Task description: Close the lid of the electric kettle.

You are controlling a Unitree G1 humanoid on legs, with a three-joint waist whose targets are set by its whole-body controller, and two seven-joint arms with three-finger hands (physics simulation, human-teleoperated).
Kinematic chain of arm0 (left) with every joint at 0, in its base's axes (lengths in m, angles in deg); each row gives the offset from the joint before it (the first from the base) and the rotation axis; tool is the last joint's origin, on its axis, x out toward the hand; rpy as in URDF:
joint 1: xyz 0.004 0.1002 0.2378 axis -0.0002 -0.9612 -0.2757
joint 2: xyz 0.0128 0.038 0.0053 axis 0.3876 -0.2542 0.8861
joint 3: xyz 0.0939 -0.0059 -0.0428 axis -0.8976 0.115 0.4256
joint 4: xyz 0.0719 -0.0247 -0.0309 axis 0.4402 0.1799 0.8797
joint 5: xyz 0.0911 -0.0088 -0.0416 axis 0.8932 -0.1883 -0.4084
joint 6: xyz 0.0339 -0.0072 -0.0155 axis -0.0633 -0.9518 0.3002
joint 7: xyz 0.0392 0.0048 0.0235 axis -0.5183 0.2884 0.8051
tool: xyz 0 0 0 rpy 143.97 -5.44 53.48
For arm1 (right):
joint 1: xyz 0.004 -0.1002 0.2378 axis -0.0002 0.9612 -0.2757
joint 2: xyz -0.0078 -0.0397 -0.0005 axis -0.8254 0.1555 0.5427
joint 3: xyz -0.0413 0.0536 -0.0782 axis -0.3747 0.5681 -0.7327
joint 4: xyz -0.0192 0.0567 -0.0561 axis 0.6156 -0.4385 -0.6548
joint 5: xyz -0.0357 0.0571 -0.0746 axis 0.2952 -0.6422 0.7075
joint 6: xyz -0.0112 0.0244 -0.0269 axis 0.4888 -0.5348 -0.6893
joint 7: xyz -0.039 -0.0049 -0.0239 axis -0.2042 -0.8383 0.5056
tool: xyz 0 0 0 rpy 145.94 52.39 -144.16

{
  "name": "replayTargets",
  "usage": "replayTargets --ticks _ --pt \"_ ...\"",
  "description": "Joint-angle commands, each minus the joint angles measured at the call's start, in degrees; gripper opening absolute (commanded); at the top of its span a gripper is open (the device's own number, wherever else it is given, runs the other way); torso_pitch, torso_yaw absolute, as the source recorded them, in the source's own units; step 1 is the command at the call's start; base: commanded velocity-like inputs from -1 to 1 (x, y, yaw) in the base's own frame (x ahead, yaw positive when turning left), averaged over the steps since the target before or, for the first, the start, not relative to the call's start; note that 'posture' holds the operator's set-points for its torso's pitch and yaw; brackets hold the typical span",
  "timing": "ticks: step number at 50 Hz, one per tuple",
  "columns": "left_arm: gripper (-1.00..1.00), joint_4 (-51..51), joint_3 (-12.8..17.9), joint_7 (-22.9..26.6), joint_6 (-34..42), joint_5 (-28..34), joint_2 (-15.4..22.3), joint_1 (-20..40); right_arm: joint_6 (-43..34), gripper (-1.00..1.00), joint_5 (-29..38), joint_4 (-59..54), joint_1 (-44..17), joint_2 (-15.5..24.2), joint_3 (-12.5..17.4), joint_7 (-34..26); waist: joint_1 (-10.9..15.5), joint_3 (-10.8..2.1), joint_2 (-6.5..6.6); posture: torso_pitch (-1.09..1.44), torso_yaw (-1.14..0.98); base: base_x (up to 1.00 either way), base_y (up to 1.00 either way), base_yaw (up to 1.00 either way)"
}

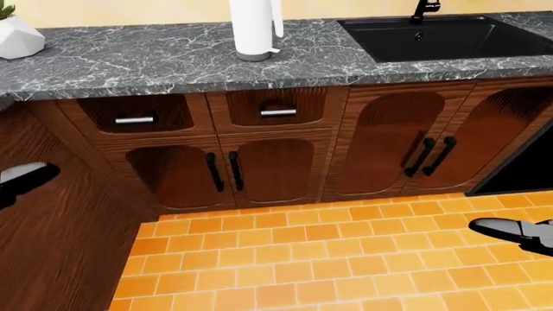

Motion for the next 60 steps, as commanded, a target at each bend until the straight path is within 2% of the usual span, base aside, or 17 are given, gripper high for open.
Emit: replayTargets --ticks 1,3,5,6,7,10,14,15,36,37,40,45,52,55,56,58,60 --pt "1.00 -1.48 1.21 -0.19 -1.89 0.33 1.31 0.80 1.96 1.00 0.13 1.72 -0.50 0.79 0.58 -0.20 0.16 -0.25 0.22 0.00 0.00 0.00 0.28 0.00" --pt "1.00 -1.40 1.15 -0.08 -2.02 0.50 1.19 0.71 1.97 1.00 0.04 1.72 -0.49 0.84 0.56 -0.14 0.06 0.26 1.73 0.00 0.00 0.00 0.29 0.00" --pt "1.00 -1.40 1.29 -0.08 -1.94 0.41 1.23 0.73 2.36 1.00 0.23 1.72 -0.31 0.79 0.30 -0.16 -0.11 -0.04 4.23 0.00 0.00 0.00 0.17 0.00" --pt "1.00 -1.33 1.20 0.02 -2.06 0.58 1.13 0.65 2.32 1.00 0.56 1.72 -0.32 0.75 0.06 -0.12 -0.28 -0.19 7.42 0.00 0.00 0.00 0.00 0.00" --pt "1.00 -1.52 1.44 -0.15 -1.75 0.26 1.31 0.77 2.24 1.00 -0.31 1.72 -0.73 0.24 0.27 0.06 -0.02 0.87 5.51 0.00 0.00 0.00 0.00 0.00" --pt "1.00 -1.62 1.54 -0.11 -1.64 0.16 1.31 0.75 2.06 1.00 -0.71 1.72 -0.88 0.45 0.48 0.52 0.03 0.86 3.88 0.00 0.00 0.00 0.00 0.00" --pt "1.00 -1.55 1.31 0.02 -1.87 0.50 1.29 0.72 1.80 1.00 -1.90 1.72 -0.88 1.35 0.33 1.72 0.71 0.83 -0.13 0.00 0.00 0.00 0.00 0.00" --pt "1.00 -1.57 1.33 -0.03 -1.82 0.43 1.31 0.79 1.83 1.00 -1.89 1.72 -0.89 1.22 0.36 1.61 0.63 1.11 0.60 0.00 0.00 0.00 0.00 0.00" --pt "1.00 -2.00 0.22 1.01 -1.91 2.54 0.47 0.95 -0.43 1.00 -0.88 1.72 -2.22 0.12 -0.11 0.49 0.71 -0.09 1.74 0.00 0.00 0.00 0.00 0.00" --pt "1.00 -2.04 0.23 1.05 -1.89 2.58 0.44 0.99 -0.34 1.00 -0.80 1.72 -2.10 0.09 -0.18 0.50 0.62 -0.92 1.95 0.00 0.00 0.06 0.00 0.00" --pt "1.00 -2.03 0.28 1.24 -1.86 2.83 0.36 1.04 -0.37 1.00 -1.37 1.72 -1.91 0.73 -0.05 1.11 0.75 0.52 2.02 0.00 0.00 0.11 0.00 0.00" --pt "1.00 -1.88 -0.28 1.57 -2.32 3.68 0.05 0.99 -0.38 1.00 -0.86 1.72 -2.04 0.50 -0.46 0.91 0.64 0.74 1.90 0.00 0.00 0.15 0.00 0.00" --pt "1.00 -2.13 -0.25 1.70 -1.80 3.77 0.01 1.26 -0.65 1.00 0.76 1.72 -2.40 -0.44 -0.87 -0.25 0.61 0.19 3.07 0.00 0.00 0.16 0.00 0.00" --pt "1.00 -1.88 -0.66 2.08 -2.01 4.24 -0.29 1.22 -0.67 1.00 1.27 1.72 -2.53 -0.76 -1.11 -0.64 0.21 0.19 5.27 0.00 0.00 0.16 0.00 0.00" --pt "1.00 -1.81 -0.73 2.20 -2.14 4.42 -0.42 1.15 -0.75 1.00 1.13 1.72 -2.58 -0.64 -1.09 -0.42 0.49 0.16 4.04 0.00 0.00 0.16 0.00 0.00" --pt "1.00 -1.88 -0.57 2.20 -1.98 4.39 -0.37 1.21 -0.71 1.00 1.73 1.72 -2.67 -0.93 -1.58 -0.62 0.70 0.34 5.10 0.00 0.00 0.15 0.00 0.00" --pt "1.00 -2.04 -0.39 2.09 -1.74 4.16 -0.27 1.30 -0.89 1.00 1.54 1.72 -2.80 -0.72 -1.40 -0.57 0.99 -0.24 4.94 0.00 0.00 0.15 0.00 0.00"
